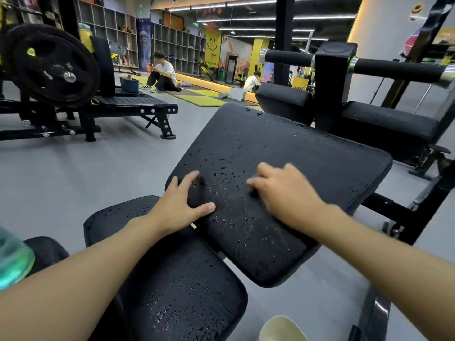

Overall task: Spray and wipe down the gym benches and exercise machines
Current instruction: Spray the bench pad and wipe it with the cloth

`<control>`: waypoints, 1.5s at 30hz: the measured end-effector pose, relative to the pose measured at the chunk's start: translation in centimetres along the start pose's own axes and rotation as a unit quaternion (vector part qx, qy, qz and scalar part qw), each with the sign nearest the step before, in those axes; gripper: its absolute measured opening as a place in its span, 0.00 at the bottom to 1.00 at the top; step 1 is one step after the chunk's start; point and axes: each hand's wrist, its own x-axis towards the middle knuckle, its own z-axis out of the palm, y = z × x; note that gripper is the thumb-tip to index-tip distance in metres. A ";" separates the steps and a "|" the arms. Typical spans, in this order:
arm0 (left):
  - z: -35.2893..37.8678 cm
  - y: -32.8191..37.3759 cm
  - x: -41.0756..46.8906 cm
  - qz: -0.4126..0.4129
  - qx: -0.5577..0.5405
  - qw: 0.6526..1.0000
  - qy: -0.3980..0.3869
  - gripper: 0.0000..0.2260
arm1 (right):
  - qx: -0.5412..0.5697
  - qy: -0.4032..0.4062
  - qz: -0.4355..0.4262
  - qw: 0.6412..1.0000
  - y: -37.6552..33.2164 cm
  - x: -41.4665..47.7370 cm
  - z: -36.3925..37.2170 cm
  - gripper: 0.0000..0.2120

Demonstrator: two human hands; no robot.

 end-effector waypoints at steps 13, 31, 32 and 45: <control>0.2 -1.6 1.8 -0.025 0.004 1.000 -0.010 0.63 | 0.017 0.040 0.150 0.988 -0.8 4.6 0.3 0.09; 0.5 -1.8 1.7 -0.012 -0.026 1.000 0.001 0.55 | 0.033 0.045 0.128 0.990 -1.9 9.0 2.1 0.11; 0.6 -1.8 1.7 -0.011 -0.026 1.000 0.001 0.55 | 0.038 0.011 0.077 0.996 -3.7 8.5 2.5 0.10; 0.6 -1.8 1.6 0.001 -0.041 0.999 0.012 0.54 | 0.015 -0.012 -0.008 1.000 -2.4 11.8 3.0 0.15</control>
